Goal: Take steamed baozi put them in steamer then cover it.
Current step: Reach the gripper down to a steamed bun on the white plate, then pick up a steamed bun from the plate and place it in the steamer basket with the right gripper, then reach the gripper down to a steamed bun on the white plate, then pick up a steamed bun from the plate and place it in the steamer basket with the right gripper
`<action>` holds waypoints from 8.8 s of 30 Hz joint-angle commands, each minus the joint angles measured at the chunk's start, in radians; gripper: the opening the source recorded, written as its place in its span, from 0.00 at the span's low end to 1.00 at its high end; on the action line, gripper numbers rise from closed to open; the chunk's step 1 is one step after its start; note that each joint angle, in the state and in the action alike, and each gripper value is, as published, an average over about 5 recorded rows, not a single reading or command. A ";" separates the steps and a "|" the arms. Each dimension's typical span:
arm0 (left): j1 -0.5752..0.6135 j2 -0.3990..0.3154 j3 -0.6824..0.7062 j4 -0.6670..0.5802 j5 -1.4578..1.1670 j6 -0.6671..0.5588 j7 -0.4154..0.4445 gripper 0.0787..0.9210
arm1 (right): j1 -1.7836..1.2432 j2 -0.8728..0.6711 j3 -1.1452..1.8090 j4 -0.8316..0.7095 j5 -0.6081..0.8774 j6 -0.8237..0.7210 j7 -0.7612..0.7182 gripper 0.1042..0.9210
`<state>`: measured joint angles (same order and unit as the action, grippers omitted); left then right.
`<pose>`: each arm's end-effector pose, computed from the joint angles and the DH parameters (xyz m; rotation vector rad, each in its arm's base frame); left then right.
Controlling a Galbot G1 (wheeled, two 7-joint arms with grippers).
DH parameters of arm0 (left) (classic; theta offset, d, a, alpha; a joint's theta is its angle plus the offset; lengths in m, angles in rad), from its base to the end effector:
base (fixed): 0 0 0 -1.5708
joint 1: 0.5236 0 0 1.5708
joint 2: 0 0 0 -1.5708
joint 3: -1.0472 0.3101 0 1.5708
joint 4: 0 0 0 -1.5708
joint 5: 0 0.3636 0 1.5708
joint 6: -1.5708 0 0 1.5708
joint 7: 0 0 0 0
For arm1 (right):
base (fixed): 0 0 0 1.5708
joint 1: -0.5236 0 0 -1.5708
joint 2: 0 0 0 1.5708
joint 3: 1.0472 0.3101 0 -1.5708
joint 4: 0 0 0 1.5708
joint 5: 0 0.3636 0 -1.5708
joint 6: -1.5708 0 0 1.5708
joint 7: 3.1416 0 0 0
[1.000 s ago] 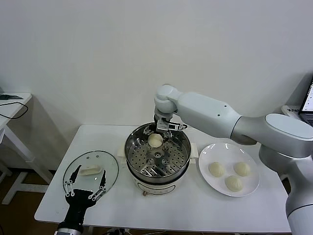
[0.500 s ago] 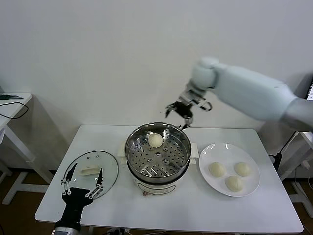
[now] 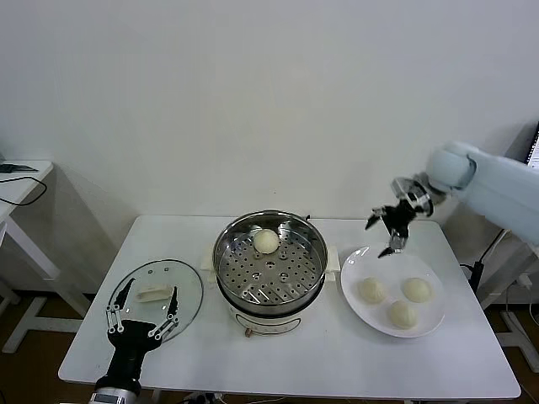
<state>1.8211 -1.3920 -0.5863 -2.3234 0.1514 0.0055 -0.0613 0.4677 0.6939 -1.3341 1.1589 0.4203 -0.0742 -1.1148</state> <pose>0.1492 0.0273 -0.2263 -0.0280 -3.0952 -0.5061 0.5310 -0.1459 -0.1241 1.4343 -1.4451 1.1902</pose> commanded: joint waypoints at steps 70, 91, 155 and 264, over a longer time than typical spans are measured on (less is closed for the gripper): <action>-0.049 0.005 0.008 0.032 0.003 -0.019 0.006 0.88 | 0.395 0.319 -0.098 0.056 0.067 -0.055 -0.225 0.64; -0.072 0.001 0.012 0.048 0.007 -0.021 0.001 0.88 | 0.270 0.746 -0.204 0.033 0.248 -0.194 0.049 0.66; -0.047 -0.009 0.030 0.065 0.035 -0.042 -0.002 0.88 | 0.011 -0.218 -0.089 0.212 -0.259 0.042 -0.073 0.88; -0.058 -0.013 -0.012 0.066 0.039 -0.076 -0.035 0.88 | 0.147 0.528 -0.051 0.380 -0.603 0.701 0.018 0.70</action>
<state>1.7616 -1.4051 -0.5945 -2.2570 0.1902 -0.0597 -0.0894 0.6259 1.1604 -1.3745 1.5477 -0.1661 0.6331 -1.0740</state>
